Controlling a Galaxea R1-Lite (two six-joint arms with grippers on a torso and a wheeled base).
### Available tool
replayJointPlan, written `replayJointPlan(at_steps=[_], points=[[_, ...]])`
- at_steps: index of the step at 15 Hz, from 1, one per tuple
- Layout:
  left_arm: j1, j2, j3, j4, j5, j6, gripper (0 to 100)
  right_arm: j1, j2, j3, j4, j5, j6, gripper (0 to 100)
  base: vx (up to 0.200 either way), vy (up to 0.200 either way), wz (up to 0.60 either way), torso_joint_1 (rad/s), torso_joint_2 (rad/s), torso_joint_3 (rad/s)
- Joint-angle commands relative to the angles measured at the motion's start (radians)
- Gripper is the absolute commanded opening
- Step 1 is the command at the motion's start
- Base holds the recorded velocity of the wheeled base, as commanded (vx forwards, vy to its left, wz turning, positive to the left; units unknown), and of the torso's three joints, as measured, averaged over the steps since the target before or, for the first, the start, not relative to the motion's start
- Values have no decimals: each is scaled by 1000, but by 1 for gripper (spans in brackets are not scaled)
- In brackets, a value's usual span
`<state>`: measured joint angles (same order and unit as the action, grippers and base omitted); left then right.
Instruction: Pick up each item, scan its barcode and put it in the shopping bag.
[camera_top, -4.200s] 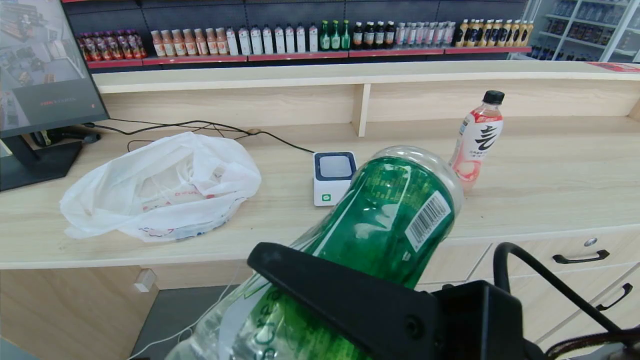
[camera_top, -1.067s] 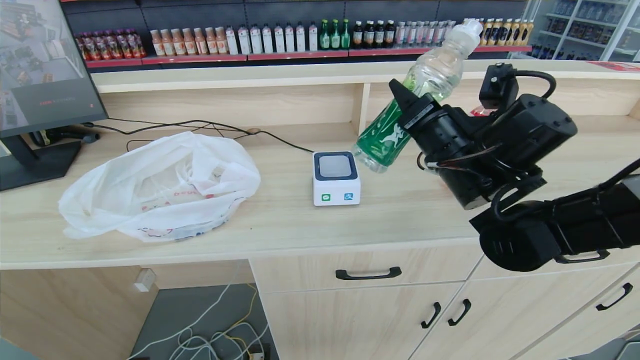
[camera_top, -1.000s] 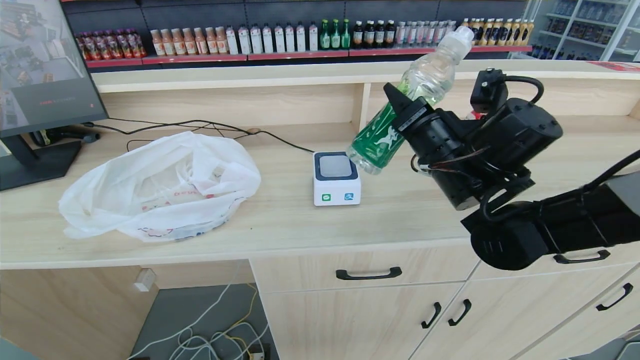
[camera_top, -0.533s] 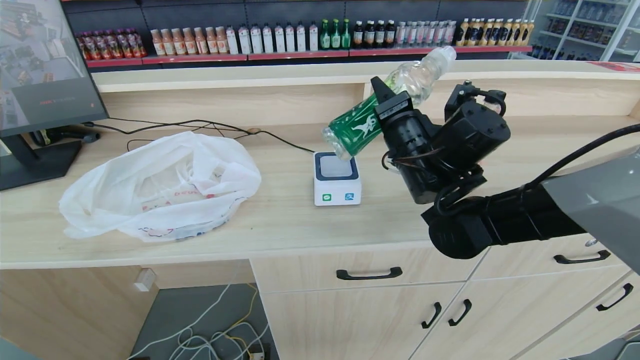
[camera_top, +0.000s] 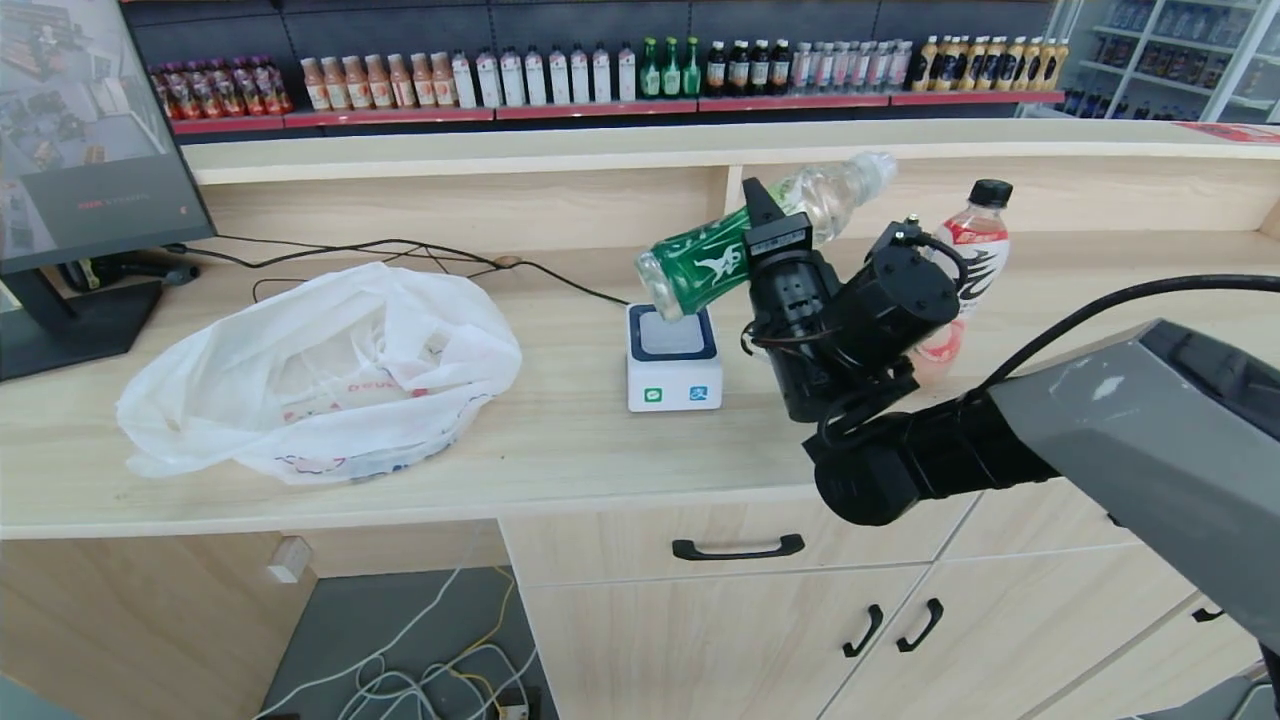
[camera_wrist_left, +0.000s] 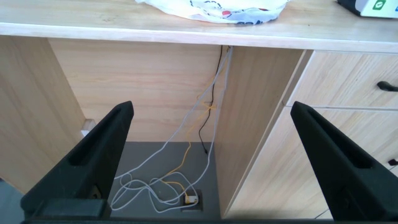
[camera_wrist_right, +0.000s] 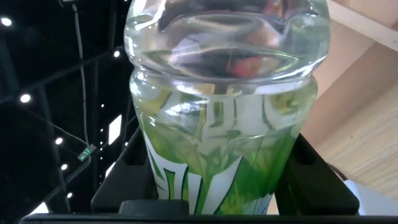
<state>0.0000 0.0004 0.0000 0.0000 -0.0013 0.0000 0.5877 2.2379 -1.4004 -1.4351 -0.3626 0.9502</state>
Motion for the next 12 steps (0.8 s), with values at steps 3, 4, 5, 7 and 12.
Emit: replayJointPlan(at_steps=[3,4,5,7,12], points=[[0,0,0,0,0,0,100,4,60,-49,2,-1,4,0,0,0,0,0,0,0],[0,0,0,0,0,0,100,8,68,-68,16,2,2,0,0,0,0,0,0,0],[0,0,0,0,0,0,100,8,83,-71,22,2,4,0,0,0,0,0,0,0],[0,0,0,0,1,0,100,1,111,-75,16,1,5,0,0,0,0,0,0,0],[0,0,0,0,0,0,100,-11,108,-75,9,1,5,0,0,0,0,0,0,0]])
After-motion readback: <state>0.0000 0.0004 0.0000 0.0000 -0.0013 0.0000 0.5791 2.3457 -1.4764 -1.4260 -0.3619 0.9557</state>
